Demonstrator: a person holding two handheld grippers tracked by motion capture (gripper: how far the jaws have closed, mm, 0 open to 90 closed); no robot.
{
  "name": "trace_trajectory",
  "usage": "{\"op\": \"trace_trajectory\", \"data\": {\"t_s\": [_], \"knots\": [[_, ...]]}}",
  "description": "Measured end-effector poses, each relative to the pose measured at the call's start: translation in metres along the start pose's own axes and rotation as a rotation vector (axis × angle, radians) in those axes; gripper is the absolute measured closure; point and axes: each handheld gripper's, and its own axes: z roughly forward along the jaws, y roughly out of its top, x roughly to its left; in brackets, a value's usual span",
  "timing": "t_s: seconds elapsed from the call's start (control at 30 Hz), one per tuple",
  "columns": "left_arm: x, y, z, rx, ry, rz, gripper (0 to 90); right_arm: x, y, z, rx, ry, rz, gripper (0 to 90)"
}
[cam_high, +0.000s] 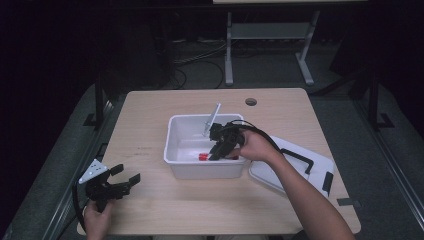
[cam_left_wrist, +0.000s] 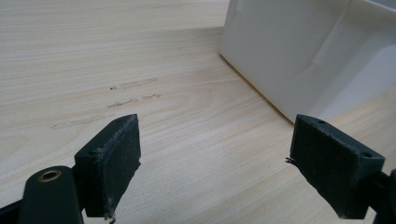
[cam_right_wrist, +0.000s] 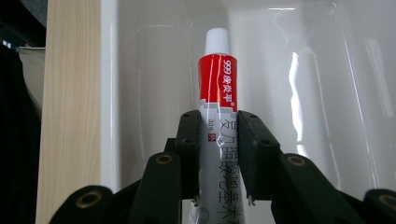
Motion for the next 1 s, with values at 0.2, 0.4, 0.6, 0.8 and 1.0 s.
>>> {"op": "trace_trajectory", "data": {"t_s": [0.2,0.4,0.6,0.8,1.0], "knots": [[0.0,0.0,0.0,0.0,0.0,-0.001,15.5,-0.001,0.001,-0.003,-0.017,-0.005,0.013,64.1],[-0.001,0.0,0.001,-0.001,-0.002,0.0,15.5,0.001,-0.002,-0.015,-0.027,-0.025,0.018,62.0],[-0.001,0.0,0.001,0.011,-0.003,0.011,15.5,0.004,-0.008,-0.036,-0.054,-0.05,0.022,59.8],[-0.001,0.0,0.001,0.011,-0.003,0.011,15.5,0.007,-0.012,-0.057,-0.065,-0.08,0.026,57.4],[-0.001,0.0,0.002,0.011,-0.002,0.008,15.5,0.009,-0.026,-0.079,-0.088,-0.112,0.057,52.4]]}}
